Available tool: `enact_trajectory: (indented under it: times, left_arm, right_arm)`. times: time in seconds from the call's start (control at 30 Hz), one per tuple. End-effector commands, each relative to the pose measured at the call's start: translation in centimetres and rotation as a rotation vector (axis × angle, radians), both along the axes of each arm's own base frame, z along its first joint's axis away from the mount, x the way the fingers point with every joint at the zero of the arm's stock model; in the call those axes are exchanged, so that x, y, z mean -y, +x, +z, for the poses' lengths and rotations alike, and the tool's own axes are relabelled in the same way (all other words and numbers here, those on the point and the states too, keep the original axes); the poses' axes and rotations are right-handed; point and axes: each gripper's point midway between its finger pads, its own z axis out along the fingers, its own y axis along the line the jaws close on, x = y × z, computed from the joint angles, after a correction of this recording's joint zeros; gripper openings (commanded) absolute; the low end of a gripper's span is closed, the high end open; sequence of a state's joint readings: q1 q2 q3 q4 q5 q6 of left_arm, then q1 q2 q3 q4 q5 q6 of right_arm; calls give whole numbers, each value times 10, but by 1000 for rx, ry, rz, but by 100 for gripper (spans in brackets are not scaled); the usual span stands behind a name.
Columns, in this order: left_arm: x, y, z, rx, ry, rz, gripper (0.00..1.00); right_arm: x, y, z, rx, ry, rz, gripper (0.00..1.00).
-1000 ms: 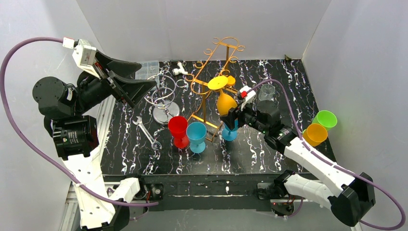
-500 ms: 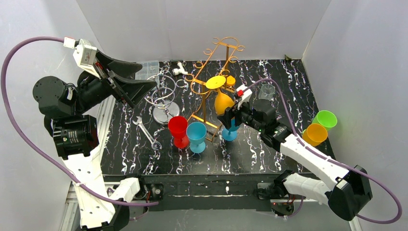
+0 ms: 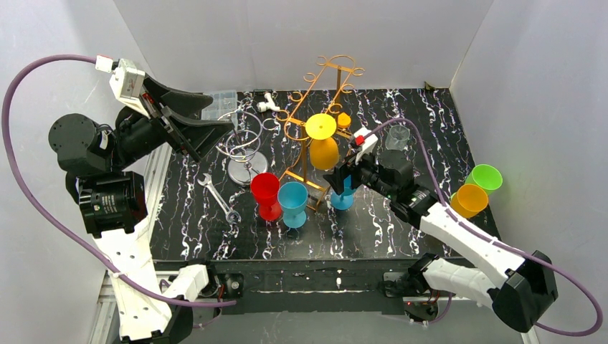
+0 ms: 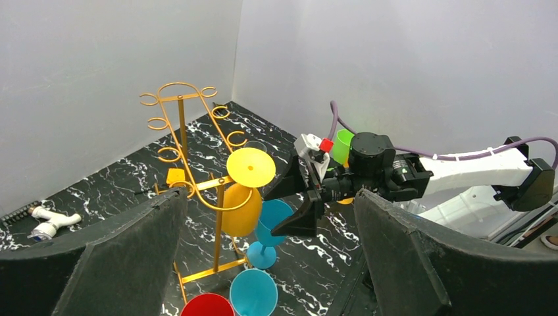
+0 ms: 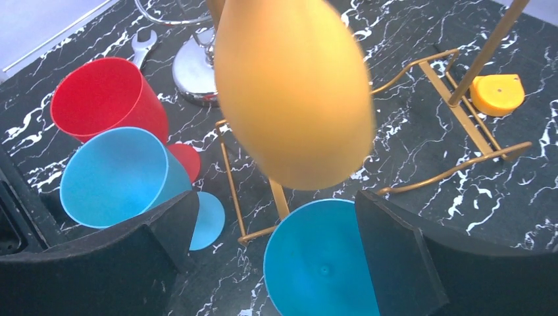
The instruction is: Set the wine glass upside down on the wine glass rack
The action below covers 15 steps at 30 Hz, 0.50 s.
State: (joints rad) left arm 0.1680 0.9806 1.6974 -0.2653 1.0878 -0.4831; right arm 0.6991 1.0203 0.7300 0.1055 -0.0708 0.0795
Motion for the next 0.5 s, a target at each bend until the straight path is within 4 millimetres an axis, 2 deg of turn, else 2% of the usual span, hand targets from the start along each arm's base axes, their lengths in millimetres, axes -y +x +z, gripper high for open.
enact_trajectory:
  times: [0.0,0.13,0.23,0.37,0.47]
  left_arm:
    - [3,-10,9,54,13,-13,98]
    - [3,-11,8,57,15,-15,98]
    - [3,-11,6,57,19,-14,98]
    - [3,-11,4,49,19,-14,98]
    - [3,-11,0,47,24,-15,98]
  right_arm:
    - [7,2,47,83,54,-38,98]
    - [19,2,62,95,46,-91,98]
    - [34,3,61,73,5,-153,98]
    - [59,6,50,-4,-59,-291,98]
    - [70,-4,35,-74,-95,-322,98]
